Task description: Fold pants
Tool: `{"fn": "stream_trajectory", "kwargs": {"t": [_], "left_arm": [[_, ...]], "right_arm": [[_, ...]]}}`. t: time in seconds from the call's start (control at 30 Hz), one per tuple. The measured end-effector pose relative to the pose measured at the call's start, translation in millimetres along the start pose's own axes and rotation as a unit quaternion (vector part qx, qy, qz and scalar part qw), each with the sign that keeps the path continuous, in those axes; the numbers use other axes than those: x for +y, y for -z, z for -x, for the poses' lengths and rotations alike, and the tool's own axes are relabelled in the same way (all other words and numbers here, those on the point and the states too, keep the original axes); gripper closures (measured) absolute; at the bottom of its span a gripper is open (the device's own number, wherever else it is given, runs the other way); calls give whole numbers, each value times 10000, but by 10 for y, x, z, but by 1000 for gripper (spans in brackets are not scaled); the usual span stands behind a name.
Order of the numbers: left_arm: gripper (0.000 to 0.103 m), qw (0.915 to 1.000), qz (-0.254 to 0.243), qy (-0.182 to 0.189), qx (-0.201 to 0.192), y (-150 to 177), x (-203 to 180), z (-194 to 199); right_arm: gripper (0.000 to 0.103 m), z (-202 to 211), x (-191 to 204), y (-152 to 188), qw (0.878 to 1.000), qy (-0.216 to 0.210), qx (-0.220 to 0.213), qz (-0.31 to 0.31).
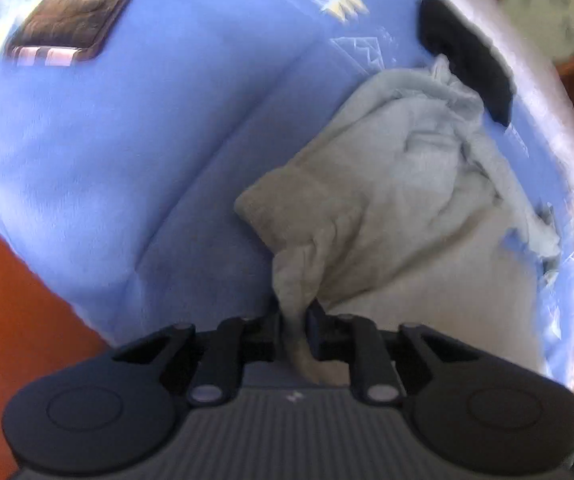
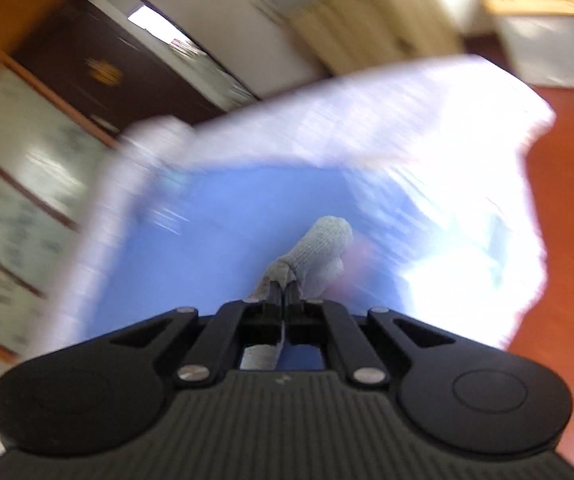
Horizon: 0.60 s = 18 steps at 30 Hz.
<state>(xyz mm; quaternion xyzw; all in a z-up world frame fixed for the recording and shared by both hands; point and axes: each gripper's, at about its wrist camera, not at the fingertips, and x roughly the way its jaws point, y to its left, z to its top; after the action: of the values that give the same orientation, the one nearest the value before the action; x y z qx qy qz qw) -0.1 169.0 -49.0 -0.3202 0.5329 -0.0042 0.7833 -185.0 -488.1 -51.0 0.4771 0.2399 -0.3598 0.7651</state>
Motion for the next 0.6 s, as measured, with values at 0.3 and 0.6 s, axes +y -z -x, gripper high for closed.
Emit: {"fn": "stream_trajectory", "kwargs": {"t": [0.3, 0.6], "left_arm": [[67, 9841, -877, -510, -1459, -354, -279, 789], [37, 9005, -3506, -1340, -2199, -409, -1780, 85]], "right_arm": [[68, 630, 27, -39, 9781, 663, -1912, -495], [67, 234, 751, 288, 9931, -515, -990, 352]]}}
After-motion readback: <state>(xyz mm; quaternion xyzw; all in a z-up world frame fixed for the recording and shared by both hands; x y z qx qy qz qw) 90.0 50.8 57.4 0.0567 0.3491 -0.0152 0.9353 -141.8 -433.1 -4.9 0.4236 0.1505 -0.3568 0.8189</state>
